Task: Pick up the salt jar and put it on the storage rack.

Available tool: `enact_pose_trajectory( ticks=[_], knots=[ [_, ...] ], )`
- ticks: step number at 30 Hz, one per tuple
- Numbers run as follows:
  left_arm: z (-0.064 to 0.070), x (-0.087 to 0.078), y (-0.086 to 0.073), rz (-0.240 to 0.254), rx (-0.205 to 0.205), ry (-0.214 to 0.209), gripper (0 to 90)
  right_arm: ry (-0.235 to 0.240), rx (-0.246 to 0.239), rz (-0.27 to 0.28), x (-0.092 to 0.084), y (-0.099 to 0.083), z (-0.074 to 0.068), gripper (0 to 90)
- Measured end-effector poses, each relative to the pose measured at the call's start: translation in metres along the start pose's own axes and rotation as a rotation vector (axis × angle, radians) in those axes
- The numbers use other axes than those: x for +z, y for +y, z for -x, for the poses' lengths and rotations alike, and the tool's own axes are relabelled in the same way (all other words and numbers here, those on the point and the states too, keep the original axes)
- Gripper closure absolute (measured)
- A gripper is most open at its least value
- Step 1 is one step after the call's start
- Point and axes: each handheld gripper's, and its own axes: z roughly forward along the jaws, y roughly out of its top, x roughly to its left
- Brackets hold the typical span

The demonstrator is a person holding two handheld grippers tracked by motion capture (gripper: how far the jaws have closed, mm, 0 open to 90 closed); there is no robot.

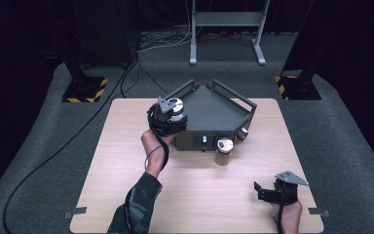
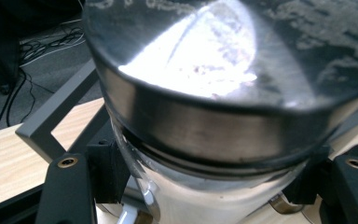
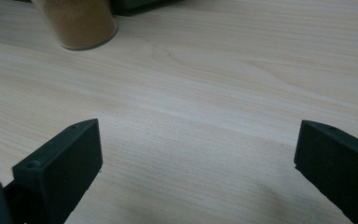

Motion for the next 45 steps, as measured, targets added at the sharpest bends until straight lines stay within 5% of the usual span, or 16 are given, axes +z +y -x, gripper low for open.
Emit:
enact_pose_trajectory(
  ticks=[17, 45],
  knots=[
    [0.010, 0.028, 0.015, -0.038, 0.034, 0.011, 31.6, 0.004, 0.001, 0.003, 0.000, -0.001, 0.001, 0.1],
    [-0.006, 0.047, 0.000, -0.066, -0.032, -0.008, 31.6, 0.004, 0.002, 0.001, 0.000, 0.000, 0.001, 0.2]
  ],
)
